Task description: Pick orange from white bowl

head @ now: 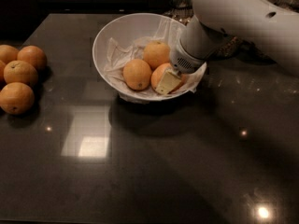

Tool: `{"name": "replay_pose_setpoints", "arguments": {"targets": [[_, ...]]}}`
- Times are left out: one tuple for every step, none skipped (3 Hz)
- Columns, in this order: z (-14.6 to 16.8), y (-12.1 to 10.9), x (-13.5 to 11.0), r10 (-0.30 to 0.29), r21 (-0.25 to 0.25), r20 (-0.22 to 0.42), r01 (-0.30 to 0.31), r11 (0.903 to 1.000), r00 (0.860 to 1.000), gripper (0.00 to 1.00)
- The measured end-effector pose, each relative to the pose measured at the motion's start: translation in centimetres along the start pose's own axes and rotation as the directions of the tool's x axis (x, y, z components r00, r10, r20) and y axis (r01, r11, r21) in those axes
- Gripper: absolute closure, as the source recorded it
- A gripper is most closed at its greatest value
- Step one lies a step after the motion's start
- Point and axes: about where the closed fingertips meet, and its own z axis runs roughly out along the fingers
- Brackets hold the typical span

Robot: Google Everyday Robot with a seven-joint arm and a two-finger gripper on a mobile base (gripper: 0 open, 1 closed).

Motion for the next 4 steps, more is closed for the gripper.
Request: {"name": "replay_pose_setpoints", "arguments": {"targets": [[-1.1, -0.1, 0.0, -0.013, -0.017, 0.02, 0.013, 0.9998, 1.0, 1.0], [-4.2, -0.4, -0.4, -0.042, -0.022, 0.08, 0.044, 0.9988, 0.996, 1.0], [-6.9, -0.8, -0.9, -0.062, -0.052, 0.167, 0.071, 0.9961, 0.984, 1.0], [-8.3, -1.3, -1.1, -0.058, -0.094, 0.269, 0.086, 0.9918, 0.961, 1.0]]}}
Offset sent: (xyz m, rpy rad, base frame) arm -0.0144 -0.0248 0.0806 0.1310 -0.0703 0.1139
